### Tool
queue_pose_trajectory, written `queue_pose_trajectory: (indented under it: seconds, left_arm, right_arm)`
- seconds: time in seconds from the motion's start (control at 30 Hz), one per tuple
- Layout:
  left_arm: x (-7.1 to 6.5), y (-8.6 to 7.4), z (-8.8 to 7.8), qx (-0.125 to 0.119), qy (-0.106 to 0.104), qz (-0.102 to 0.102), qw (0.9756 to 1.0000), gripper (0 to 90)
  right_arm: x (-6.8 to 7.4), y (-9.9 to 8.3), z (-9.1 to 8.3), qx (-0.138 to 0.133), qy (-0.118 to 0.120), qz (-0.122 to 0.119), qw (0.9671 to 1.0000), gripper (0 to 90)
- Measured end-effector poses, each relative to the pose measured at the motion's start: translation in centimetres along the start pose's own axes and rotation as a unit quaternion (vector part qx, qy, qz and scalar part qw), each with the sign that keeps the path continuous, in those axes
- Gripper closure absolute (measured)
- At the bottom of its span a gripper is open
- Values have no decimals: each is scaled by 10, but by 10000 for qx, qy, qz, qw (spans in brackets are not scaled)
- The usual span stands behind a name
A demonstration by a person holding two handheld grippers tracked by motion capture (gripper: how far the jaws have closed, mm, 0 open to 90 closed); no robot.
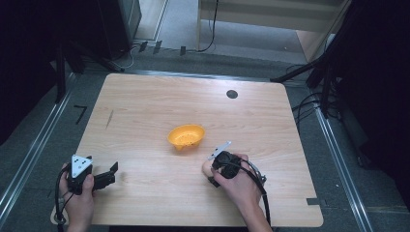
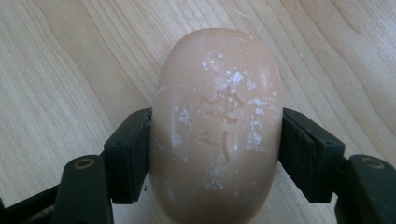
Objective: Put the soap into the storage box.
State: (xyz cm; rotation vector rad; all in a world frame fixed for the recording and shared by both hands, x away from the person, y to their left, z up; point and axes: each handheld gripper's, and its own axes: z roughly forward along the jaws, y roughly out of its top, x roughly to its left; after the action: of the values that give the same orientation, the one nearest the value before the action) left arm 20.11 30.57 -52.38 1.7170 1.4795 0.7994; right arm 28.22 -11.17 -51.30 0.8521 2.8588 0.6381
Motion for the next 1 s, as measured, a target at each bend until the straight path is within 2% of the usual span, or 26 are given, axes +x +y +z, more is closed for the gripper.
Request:
queue_pose_trajectory:
  seconds: [0.43,0.47,0.6,0.67,0.83,1.0]
  left_arm:
    - [0,0,0,6,-12,-9,10000,67]
    - [0,0,0,6,-10,-9,10000,68]
    - [0,0,0,0,-13,-11,10000,67]
    - [0,0,0,3,-11,-13,10000,68]
    - [1,0,0,-7,-24,-18,10000,68]
    - [1,0,0,-9,-38,-23,10000,67]
  right_arm:
    - [-3,0,-7,-49,29,-400,9992,319]
    - [-5,1,-8,-56,72,-499,9987,320]
    - [-6,4,-10,-38,91,-631,9980,320]
    - [-6,6,-12,-37,44,-797,9968,320]
    - [-9,11,-15,-71,194,-864,9960,320]
    - [-11,18,-17,-61,313,-1076,9937,321]
